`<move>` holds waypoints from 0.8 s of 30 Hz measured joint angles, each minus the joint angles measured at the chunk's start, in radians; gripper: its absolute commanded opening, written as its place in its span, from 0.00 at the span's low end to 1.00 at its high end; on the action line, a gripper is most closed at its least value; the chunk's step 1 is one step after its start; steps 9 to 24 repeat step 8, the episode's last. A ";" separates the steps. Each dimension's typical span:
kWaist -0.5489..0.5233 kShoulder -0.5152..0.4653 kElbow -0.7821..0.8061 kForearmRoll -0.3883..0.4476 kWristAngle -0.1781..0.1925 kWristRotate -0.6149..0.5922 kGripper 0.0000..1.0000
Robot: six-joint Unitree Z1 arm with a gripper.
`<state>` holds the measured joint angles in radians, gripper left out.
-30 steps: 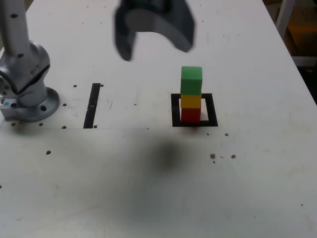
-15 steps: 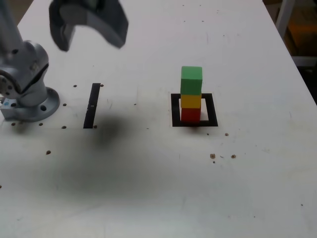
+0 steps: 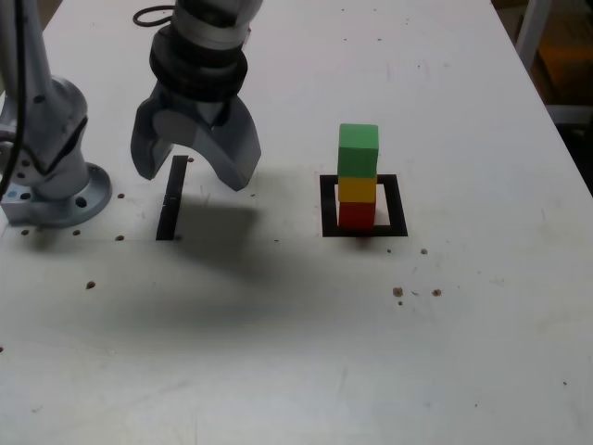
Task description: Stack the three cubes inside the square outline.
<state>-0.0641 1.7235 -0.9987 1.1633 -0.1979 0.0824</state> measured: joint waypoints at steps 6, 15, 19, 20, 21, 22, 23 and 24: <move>0.027 0.017 0.024 -0.046 0.026 -0.005 0.99; 0.037 0.017 0.034 -0.066 0.042 -0.008 0.99; 0.037 0.017 0.034 -0.066 0.042 -0.008 0.99; 0.037 0.017 0.034 -0.066 0.042 -0.008 0.99; 0.037 0.017 0.034 -0.066 0.042 -0.008 0.99; 0.037 0.017 0.034 -0.066 0.042 -0.008 0.99; 0.037 0.017 0.034 -0.066 0.042 -0.008 0.99; 0.037 0.017 0.034 -0.066 0.042 -0.008 0.99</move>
